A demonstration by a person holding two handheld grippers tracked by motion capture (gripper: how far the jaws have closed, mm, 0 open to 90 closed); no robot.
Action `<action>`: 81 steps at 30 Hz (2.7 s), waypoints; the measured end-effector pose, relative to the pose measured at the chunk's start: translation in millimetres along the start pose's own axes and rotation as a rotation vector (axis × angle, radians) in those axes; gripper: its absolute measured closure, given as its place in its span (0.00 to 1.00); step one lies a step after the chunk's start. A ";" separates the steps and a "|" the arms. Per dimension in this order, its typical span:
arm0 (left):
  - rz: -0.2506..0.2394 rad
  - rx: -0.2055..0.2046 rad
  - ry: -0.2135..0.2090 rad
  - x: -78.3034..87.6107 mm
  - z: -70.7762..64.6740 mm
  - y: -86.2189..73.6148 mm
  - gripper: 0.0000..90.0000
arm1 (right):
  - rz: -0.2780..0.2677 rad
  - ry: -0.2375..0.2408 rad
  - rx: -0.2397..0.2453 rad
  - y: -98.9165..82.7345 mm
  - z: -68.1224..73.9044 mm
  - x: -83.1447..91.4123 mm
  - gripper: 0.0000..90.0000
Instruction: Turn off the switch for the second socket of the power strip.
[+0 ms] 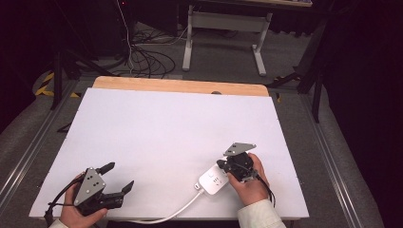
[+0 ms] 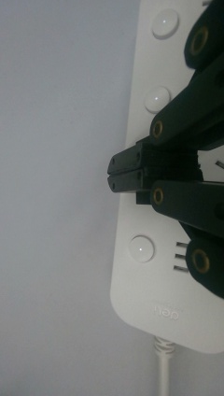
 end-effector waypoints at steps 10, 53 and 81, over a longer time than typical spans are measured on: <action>0.003 0.004 -0.002 -0.1 -0.9 0.0 0.19 | -0.057 -0.003 0.016 6.4 4.4 12.5 1.00; -0.002 0.008 0.002 1.1 0.5 0.3 0.19 | -0.267 0.069 0.022 17.6 25.1 35.7 0.41; 0.036 0.002 -0.013 4.4 -0.7 3.4 0.15 | -0.353 0.095 -0.025 -37.2 -0.3 70.5 0.08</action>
Point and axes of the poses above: each handheld gripper's, and its own axes: x roughly backward along the jaws, y roughly out of its top, z roughly to its left, the point moved 2 cm from there along -x, roughly forward along the jaws, and after that the axes turned 7 degrees about -z, right-handed, at the moved point
